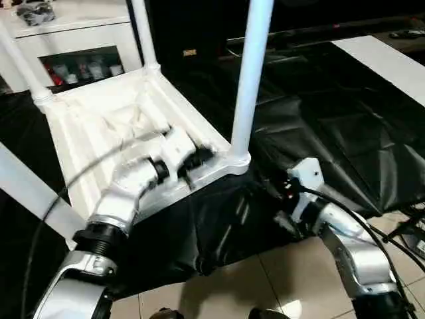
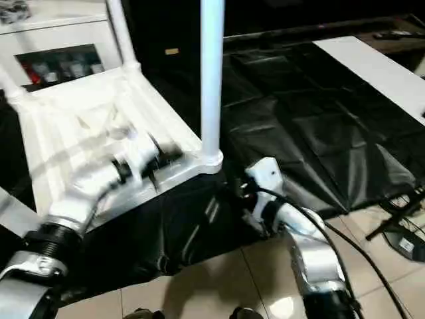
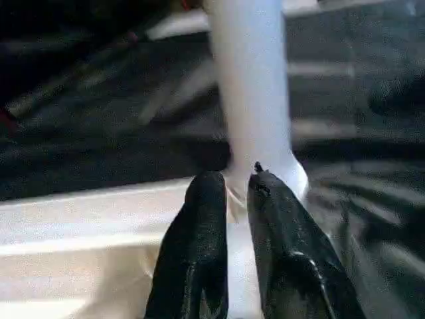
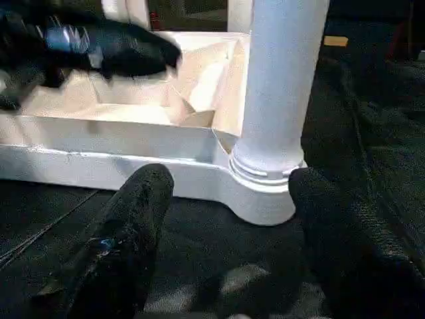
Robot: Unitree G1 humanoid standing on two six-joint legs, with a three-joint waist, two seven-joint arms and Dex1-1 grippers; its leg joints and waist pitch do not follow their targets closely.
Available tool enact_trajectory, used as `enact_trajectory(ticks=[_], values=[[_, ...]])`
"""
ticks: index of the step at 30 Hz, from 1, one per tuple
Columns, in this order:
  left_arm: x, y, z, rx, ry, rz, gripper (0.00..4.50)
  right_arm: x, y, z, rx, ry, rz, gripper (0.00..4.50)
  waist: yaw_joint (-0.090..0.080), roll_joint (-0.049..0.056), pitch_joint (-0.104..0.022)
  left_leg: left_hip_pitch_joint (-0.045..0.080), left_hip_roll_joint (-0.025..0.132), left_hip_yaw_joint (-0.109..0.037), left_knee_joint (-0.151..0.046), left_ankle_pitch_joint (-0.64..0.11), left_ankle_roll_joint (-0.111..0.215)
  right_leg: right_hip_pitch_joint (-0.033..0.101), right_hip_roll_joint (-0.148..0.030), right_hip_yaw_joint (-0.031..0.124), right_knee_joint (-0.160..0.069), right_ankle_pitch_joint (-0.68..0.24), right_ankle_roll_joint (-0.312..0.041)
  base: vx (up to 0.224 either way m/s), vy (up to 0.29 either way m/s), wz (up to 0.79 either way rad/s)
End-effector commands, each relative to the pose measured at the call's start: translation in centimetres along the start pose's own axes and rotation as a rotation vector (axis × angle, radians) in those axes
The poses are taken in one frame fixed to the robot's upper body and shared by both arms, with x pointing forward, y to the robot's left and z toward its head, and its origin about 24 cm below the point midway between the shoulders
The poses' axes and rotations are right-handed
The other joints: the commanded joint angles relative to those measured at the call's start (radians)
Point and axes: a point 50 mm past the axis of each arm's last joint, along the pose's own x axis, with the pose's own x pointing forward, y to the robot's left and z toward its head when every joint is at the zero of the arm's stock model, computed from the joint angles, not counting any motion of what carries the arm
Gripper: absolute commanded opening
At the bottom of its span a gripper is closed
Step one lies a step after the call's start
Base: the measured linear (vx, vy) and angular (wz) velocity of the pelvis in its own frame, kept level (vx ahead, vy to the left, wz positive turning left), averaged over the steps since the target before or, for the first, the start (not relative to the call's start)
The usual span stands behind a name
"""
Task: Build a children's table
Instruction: Rotate leg to tighten
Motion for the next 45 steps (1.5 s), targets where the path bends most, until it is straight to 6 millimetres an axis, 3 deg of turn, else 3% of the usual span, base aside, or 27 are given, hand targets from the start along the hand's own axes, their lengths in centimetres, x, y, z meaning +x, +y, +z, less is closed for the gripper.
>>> enact_trajectory(ticks=[1, 8, 10, 11, 14, 17, 19, 20, 21, 22, 23, 24, 25, 28, 30, 32, 33, 34, 36, 37, 38, 40, 41, 42, 43, 44, 45], values=[[-1.0, 1.0, 0.4, -0.057, -0.053, 0.163, 1.08, -0.5, -0.6, 0.6, 0.017, -0.014, -0.115, 3.2, 0.004, -0.014, -0.076, 0.015, 0.038, -0.006, -0.065, -0.201, 0.075, 0.056, -0.052, 0.044, -0.044, -0.227, -0.22, 0.0, 0.0, 0.0], [-2.5, 0.0, -0.6, -0.094, 0.016, 0.473, 1.48, -0.9, 0.0, 1.1, -0.046, -0.012, -0.22, 3.2, -0.002, -0.009, -0.063, 0.022, 0.036, -0.011, -0.074, -0.326, 0.014, 0.045, -0.048, 0.042, -0.072, -0.443, -0.117, 0.0, 0.0, 0.0], [-2.9, -1.0, -1.0, -0.105, 0.028, 0.525, 1.48, -0.7, 0.4, 0.7, -0.1, 0.019, -0.231, 3.2, -0.004, -0.005, -0.063, -0.009, 0.029, -0.04, -0.085, -0.339, 0.058, 0.068, -0.064, 0.012, -0.069, -0.489, -0.096, 0.0, 0.0, 0.0], [-3.0, -1.4, -1.1, -0.131, 0.04, 0.569, 1.48, -0.5, 0.4, 0.6, -0.112, 0.02, -0.256, 3.2, -0.014, 0.003, -0.054, -0.045, 0.021, -0.076, -0.102, -0.385, 0.066, 0.087, -0.059, -0.026, -0.058, -0.492, -0.091, -0.037, -0.013, 0.29], [-3.0, -1.9, -1.0, -0.112, 0.046, 0.608, 1.48, -0.3, 0.0, 0.8, -0.089, 0.012, -0.298, 3.2, -0.038, 0.037, -0.06, -0.007, 0.085, -0.196, -0.133, -0.554, 0.031, 0.071, -0.012, -0.046, -0.002, -0.218, -0.159, -0.002, -0.057, 0.53], [-2.9, -2.3, -1.0, -0.119, 0.056, 0.627, 1.48, -0.3, -0.3, 0.9, -0.094, 0.013, -0.318, 3.2, -0.043, 0.038, -0.045, 0.018, 0.094, -0.3, -0.175, -0.653, 0.039, 0.036, 0.026, 0.005, 0.119, -0.25, -0.19, -0.017, -0.147, 0.66], [-2.6, -2.7, -0.8, -0.133, 0.051, 0.645, 1.48, -0.5, -0.7, 0.9, -0.089, 0.016, -0.344, 3.2, -0.027, 0.008, -0.046, -0.022, 0.009, -0.286, -0.159, -0.583, 0.035, 0.058, 0.012, 0.036, 0.062, -0.306, -0.296, -0.027, -0.248, 0.73], [-2.6, -2.7, -0.8, -0.133, 0.05, 0.646, 1.48, -0.5, -0.8, 0.9, -0.087, 0.016, -0.347, 3.2, -0.016, -0.031, -0.048, -0.027, -0.074, -0.226, -0.034, -0.49, -0.001, 0.05, -0.031, 0.034, -0.048, -0.507, -0.426, -0.05, -0.285, 0.77], [-2.4, -2.8, -0.8, -0.165, 0.04, 0.651, 1.48, -0.6, -1.0, 0.9, -0.042, 0.013, -0.364, 3.2, -0.016, -0.031, -0.048, -0.027, -0.074, -0.226, -0.034, -0.49, -0.001, 0.05, -0.031, 0.034, -0.048, -0.507, -0.426, -0.115, -0.292, 0.5], [-2.2, -3.0, -0.8, -0.193, 0.038, 0.66, 1.48, -0.9, -1.5, 0.9, 0.003, 0.009, -0.397, 3.2, 0.015, -0.053, -0.018, -0.026, -0.11, -0.034, 0.249, -0.261, 0.119, 0.037, -0.04, 0.107, -0.116, -0.8, -0.304, -0.115, -0.292, 0.5], [-2.2, -3.0, -0.8, -0.193, 0.038, 0.66, 1.48, -0.9, -1.5, 0.9, 0.003, 0.009, -0.397, 3.2, 0.015, -0.053, -0.018, -0.026, -0.11, -0.034, 0.249, -0.261, 0.119, 0.037, -0.04, 0.107, -0.116, -0.8, -0.304, -0.061, -0.256, 0.06], [-2.2, -3.1, -0.9, -0.212, 0.045, 0.666, 1.48, -1.1, -1.7, 0.8, 0.011, 0.019, -0.417, 3.2, 0.034, -0.057, -0.023, -0.038, -0.101, -0.047, 0.201, -0.206, 0.095, 0.07, -0.076, 0.141, -0.093, -0.885, 0.003, 0.004, -0.198, 0.14], [-2.1, -3.5, -1.1, -0.232, 0.062, 0.676, 1.48, -1.6, -1.9, 0.5, 0.011, 0.034, -0.44, 3.2, 0.064, -0.055, -0.051, -0.003, -0.073, -0.081, 0.109, -0.219, 0.155, 0.111, -0.129, 0.221, -0.087, -0.749, 0.198, 0.004, -0.198, 0.14], [-2.1, -3.9, -1.3, -0.238, 0.075, 0.682, 1.48, -1.9, -2.0, 0.4, 0.011, 0.035, -0.448, 3.2, 0.071, -0.063, -0.065, -0.006, -0.089, -0.122, 0.156, -0.162, 0.143, 0.122, -0.158, 0.278, -0.069, -0.492, 0.016, -0.039, -0.108, 0.29], [-2.3, -4.4, -1.6, -0.276, 0.086, 0.685, 1.48, -2.4, -2.1, 0.5, -0.019, 0.048, -0.457, 3.2, 0.058, -0.08, -0.043, 0.001, -0.144, -0.105, 0.15, -0.103, 0.105, 0.109, -0.048, 0.205, -0.086, -0.492, 0.05, -0.08, -0.139, 0.3], [-2.7, -5.0, -2.2, -0.306, 0.106, 0.697, 1.48, -2.8, -2.2, 0.3, -0.022, 0.068, -0.471, 3.2, 0.053, -0.07, -0.037, 0.062, -0.138, -0.08, 0.061, -0.05, 0.167, 0.065, 0.055, 0.152, -0.121, -0.54, 0.111, -0.062, -0.033, 0.33], [-2.7, -5.0, -2.2, -0.306, 0.106, 0.697, 1.48, -2.8, -2.2, 0.3, -0.022, 0.068, -0.471, 3.2, 0.052, -0.048, -0.036, 0.082, -0.11, -0.085, 0.033, -0.056, 0.178, 0.05, 0.066, 0.132, -0.132, -0.578, 0.119, -0.074, 0.036, 0.26], [-3.3, -5.6, -2.8, -0.303, 0.12, 0.696, 1.48, -3.0, -2.0, 0.2, -0.021, 0.083, -0.463, 3.2, 0.01, -0.022, -0.037, 0.099, 0.09, -0.16, -0.06, -0.195, 0.245, 0.033, 0.041, 0.082, -0.076, -0.494, 0.066, -0.074, 0.036, 0.26], [-3.7, -6.0, -3.1, -0.297, 0.119, 0.695, 1.48, -3.2, -1.9, 0.2, -0.027, 0.091, -0.446, 3.2, 0.005, 0.007, -0.045, 0.087, 0.173, -0.18, -0.105, -0.34, 0.263, 0.05, -0.001, 0.069, 0.031, -0.307, -0.023, -0.045, 0.045, 0.22], [-3.9, -6.2, -3.2, -0.295, 0.115, 0.695, 1.48, -3.2, -1.9, 0.2, -0.031, 0.094, -0.437, 3.2, -0.005, 0.0, -0.045, 0.091, 0.159, -0.16, -0.106, -0.391, 0.266, 0.026, -0.021, 0.073, 0.053, -0.185, -0.055, -0.029, 0.033, 0.27], [-4.2, -6.6, -3.2, -0.3, 0.11, 0.69, 1.48, -3.3, -1.7, 0.1, -0.042, 0.105, -0.422, 3.2, -0.014, -0.039, -0.039, 0.077, 0.083, -0.104, -0.07, -0.411, 0.208, 0.033, -0.047, 0.096, -0.017, -0.239, -0.105, -0.008, 0.004, 0.24], [-4.7, -7.1, -3.3, -0.306, 0.101, 0.685, 1.48, -3.4, -1.5, -0.1, -0.045, 0.114, -0.408, 3.2, -0.003, -0.076, -0.04, 0.049, -0.002, -0.052, -0.019, -0.312, 0.103, 0.061, -0.081, 0.115, -0.075, -0.609, -0.084, 0.0, 0.0, 0.0], [-4.7, -7.1, -3.3, -0.31, 0.1, 0.687, 1.48, -3.4, -1.5, -0.1, -0.039, 0.114, -0.408, 3.2, 0.005, -0.064, -0.032, 0.061, 0.001, -0.051, -0.021, -0.312, 0.071, 0.05, -0.076, 0.111, -0.094, -0.838, -0.029, 0.0, 0.0, 0.0], [-4.8, -7.4, -3.2, -0.319, 0.094, 0.692, 1.48, -3.4, -1.4, -0.3, -0.005, 0.107, -0.407, 3.2, -0.01, -0.052, -0.039, 0.134, 0.007, -0.009, 0.012, -0.367, 0.02, -0.015, -0.004, 0.135, -0.13, -0.926, 0.015, -0.058, 0.0, -0.26], [-4.9, -7.5, -3.2, -0.323, 0.092, 0.695, 1.48, -3.4, -1.3, -0.3, 0.012, 0.103, -0.403, 3.2, -0.024, -0.055, -0.022, 0.195, 0.035, -0.019, -0.023, -0.539, -0.002, -0.029, 0.057, 0.073, -0.102, -0.794, 0.016, -0.058, 0.0, -0.26], [-5.0, -7.6, -3.2, -0.323, 0.092, 0.695, 1.48, -3.4, -1.2, -0.4, 0.011, 0.105, -0.4, 3.2, -0.03, -0.052, -0.017, 0.215, 0.08, -0.041, -0.059, -0.62, 0.002, -0.041, 0.06, 0.05, -0.067, -0.722, 0.006, -0.044, 0.044, -0.67], [-5.0, -7.7, -3.1, -0.323, 0.092, 0.695, 1.48, -3.3, -1.0, -0.4, -0.002, 0.11, -0.39, 3.2, -0.03, -0.045, -0.01, 0.189, 0.173, -0.062, -0.137, -0.782, 0.0, -0.014, 0.018, 0.022, 0.041, -0.574, -0.018, 0.021, 0.056, -0.8]])
